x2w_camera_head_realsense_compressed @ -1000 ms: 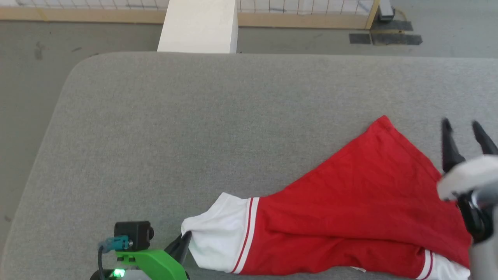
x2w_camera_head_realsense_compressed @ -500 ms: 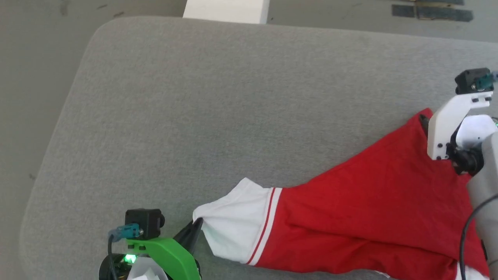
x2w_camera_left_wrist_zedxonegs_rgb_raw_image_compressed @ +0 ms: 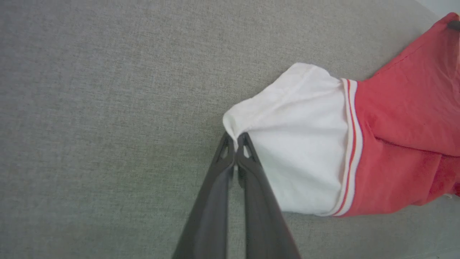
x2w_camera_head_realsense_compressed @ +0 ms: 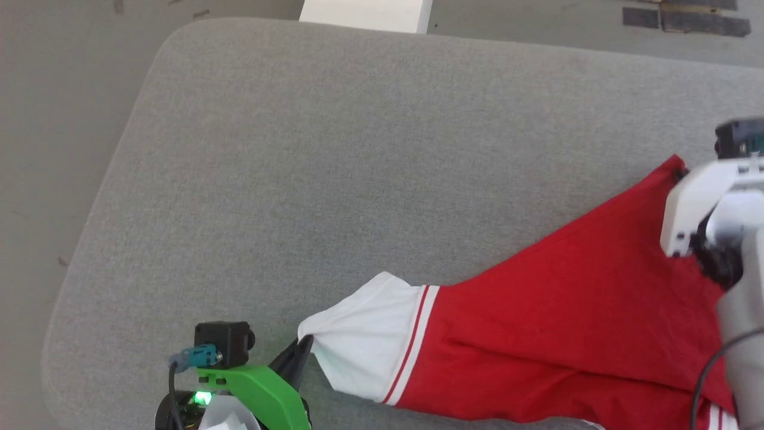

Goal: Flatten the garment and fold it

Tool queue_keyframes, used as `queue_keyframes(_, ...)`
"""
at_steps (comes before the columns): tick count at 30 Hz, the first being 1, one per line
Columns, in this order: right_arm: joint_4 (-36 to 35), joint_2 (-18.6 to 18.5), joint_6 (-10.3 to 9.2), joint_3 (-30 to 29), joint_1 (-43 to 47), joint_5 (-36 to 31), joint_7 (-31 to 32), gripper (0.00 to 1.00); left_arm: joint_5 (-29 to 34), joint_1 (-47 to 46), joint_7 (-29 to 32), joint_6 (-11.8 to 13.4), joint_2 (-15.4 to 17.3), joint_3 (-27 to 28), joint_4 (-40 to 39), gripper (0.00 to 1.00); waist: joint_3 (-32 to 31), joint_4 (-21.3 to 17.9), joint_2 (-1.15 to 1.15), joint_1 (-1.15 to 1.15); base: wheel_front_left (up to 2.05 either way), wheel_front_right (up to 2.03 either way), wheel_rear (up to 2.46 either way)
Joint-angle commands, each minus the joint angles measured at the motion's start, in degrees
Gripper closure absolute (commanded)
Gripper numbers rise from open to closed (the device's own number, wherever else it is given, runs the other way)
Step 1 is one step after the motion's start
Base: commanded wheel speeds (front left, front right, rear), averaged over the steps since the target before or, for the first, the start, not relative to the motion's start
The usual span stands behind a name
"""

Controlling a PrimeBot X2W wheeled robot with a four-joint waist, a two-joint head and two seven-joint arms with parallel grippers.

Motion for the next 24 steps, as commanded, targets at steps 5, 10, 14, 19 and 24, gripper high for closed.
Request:
queue_keyframes(5, -7.1, 3.8, -0.09, -3.9, 10.9, 3.5, -10.1, 1.0, -0.2, 1.3, -0.5, 1.1, 0.7, 0.9, -0.6, 1.0, -4.9, -3.9, 0.0, -0.01, 0.0, 0.0, 0.0)
queue_keyframes(10, -16.0, 7.8, -0.09, -8.1, 20.9, 6.1, -15.5, 1.0, 0.1, 2.2, -1.4, 1.7, 1.3, 1.9, -1.7, 1.0, -7.4, -6.8, 0.0, -0.01, 0.0, 0.0, 0.0)
queue_keyframes(14, -23.3, 10.0, -0.09, -10.6, 28.5, 8.3, -16.6, 1.0, 0.7, 1.9, -3.7, 2.0, 1.3, 2.8, -2.5, 1.0, -8.9, -8.7, 0.0, -0.01, 0.0, 0.0, 0.0)
queue_keyframes(19, -32.3, 10.8, -0.09, -10.5, 34.0, 9.7, -13.9, 1.0, -0.6, -1.4, -7.2, 0.2, 0.9, 4.1, -3.7, 1.0, -9.9, -11.1, 0.0, -0.01, 0.0, 0.0, 0.0)
queue_keyframes(24, -40.2, 9.3, -0.09, -9.1, 31.9, 8.6, -7.7, 1.0, -2.2, -10.5, -7.5, -3.0, 1.8, 5.1, -3.8, 1.0, -10.0, -12.5, 0.0, -0.01, 0.0, 0.0, 0.0)
